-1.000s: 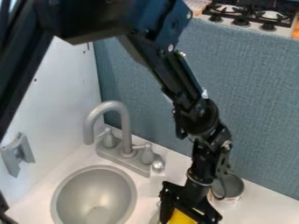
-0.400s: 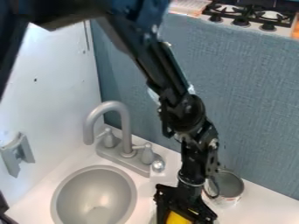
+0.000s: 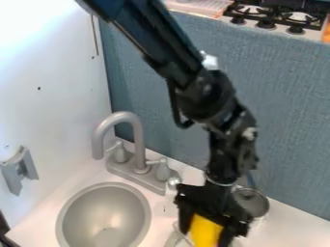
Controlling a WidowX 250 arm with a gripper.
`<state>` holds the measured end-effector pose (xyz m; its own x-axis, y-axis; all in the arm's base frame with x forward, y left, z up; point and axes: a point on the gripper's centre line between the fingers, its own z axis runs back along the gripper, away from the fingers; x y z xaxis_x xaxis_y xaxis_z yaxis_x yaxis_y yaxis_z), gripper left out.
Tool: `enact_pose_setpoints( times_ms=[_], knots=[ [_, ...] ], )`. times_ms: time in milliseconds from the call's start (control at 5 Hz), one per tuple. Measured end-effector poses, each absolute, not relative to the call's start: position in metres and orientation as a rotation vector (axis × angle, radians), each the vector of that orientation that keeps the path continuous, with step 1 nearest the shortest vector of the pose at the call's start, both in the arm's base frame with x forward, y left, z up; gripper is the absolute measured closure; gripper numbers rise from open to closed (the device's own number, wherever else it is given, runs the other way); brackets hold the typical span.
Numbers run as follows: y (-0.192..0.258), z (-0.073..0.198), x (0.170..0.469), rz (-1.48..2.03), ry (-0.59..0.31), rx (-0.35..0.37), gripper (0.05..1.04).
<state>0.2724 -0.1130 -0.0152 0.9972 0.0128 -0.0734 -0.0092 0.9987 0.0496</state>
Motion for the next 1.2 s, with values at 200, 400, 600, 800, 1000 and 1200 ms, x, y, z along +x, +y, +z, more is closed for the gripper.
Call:
enact_pose_setpoints(
  times_ms=[200,400,600,800,1000,1200],
  knots=[
    [-0.154,-0.004,0.27,-0.077,0.056,0.008,0.186],
    [-0.2,-0.023,0.27,-0.176,0.128,-0.07,0.186],
    [-0.235,-0.046,0.274,-0.213,0.172,-0.151,0.186],
    [-0.254,-0.065,0.275,-0.232,0.221,-0.169,0.186],
    [-0.268,-0.07,0.272,-0.257,0.25,-0.151,0.186],
    [-0.275,-0.078,0.269,-0.259,0.271,-0.143,0.186]
  ],
)
